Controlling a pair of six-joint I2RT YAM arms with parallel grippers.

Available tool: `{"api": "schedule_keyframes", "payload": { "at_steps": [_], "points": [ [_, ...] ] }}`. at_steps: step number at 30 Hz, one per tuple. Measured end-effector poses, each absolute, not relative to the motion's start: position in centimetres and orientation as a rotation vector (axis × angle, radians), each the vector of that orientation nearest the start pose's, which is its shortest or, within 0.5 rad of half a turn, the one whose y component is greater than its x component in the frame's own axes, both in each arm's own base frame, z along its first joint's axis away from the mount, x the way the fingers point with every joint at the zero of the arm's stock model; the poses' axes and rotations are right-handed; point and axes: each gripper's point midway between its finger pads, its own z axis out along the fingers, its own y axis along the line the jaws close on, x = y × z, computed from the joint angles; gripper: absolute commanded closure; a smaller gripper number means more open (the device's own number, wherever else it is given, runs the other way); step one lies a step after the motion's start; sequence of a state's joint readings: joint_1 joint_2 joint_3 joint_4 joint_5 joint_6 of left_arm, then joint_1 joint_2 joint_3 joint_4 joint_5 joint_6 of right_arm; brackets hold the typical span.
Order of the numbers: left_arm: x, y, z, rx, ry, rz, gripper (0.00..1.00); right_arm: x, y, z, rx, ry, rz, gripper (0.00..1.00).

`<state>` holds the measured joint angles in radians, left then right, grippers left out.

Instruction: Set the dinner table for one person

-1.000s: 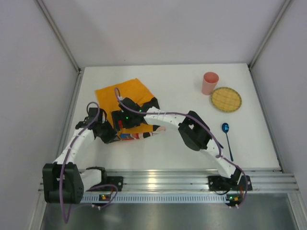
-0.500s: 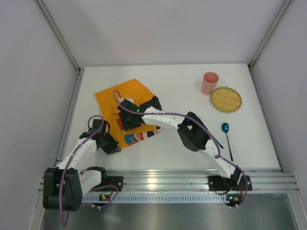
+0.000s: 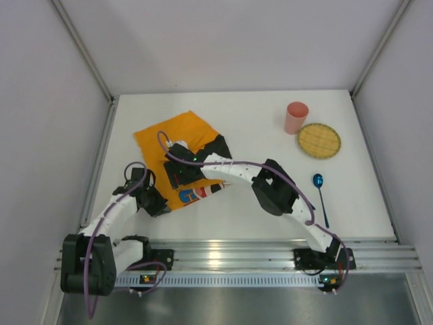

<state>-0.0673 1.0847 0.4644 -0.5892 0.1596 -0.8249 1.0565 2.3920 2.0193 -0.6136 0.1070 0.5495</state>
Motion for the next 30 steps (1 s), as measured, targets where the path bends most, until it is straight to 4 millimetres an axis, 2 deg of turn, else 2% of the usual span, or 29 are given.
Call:
{"api": "schedule_keyframes", "payload": {
  "at_steps": [3,6,9,14,16,17,18,20,21,27,30],
  "points": [
    [18.7,-7.1,1.7,-1.014,2.662,-0.433,1.00,27.7,49.9,3.1,-0.627,2.546,0.456,0.32],
    [18.7,-7.1,1.7,-1.013,2.660,-0.434,1.00,27.6,49.3,2.8,-0.638,2.538,0.394,0.45],
    [18.7,-7.1,1.7,-1.013,2.660,-0.433,1.00,27.7,48.7,2.4,-0.652,2.509,0.303,0.53],
    [18.8,-7.1,1.8,-1.011,2.655,-0.434,1.00,28.0,48.2,2.1,-0.643,2.465,0.220,0.55],
    [18.9,-7.0,1.9,-1.009,2.649,-0.434,1.00,28.0,48.1,1.9,-0.646,2.449,0.194,0.59],
    [18.9,-7.0,1.9,-1.007,2.645,-0.434,1.00,28.1,48.1,2.0,-0.645,2.441,0.185,0.63],
    [19.0,-7.0,2.0,-1.006,2.640,-0.432,1.00,28.1,48.1,1.9,-0.641,2.438,0.177,0.73],
    [19.1,-6.9,2.0,-1.003,2.634,-0.428,1.00,28.1,48.1,1.9,-0.640,2.433,0.167,0.86],
    [19.1,-6.8,2.0,-1.003,2.630,-0.425,1.00,28.1,48.0,1.8,-0.637,2.431,0.160,0.98],
    [19.2,-6.7,2.2,-0.999,2.621,-0.422,1.00,28.3,47.7,2.1,-0.614,2.416,0.149,1.00],
    [19.5,-6.7,2.4,-0.994,2.614,-0.425,1.00,28.1,46.4,2.3,-0.620,2.430,0.122,0.98]
  ]
}}
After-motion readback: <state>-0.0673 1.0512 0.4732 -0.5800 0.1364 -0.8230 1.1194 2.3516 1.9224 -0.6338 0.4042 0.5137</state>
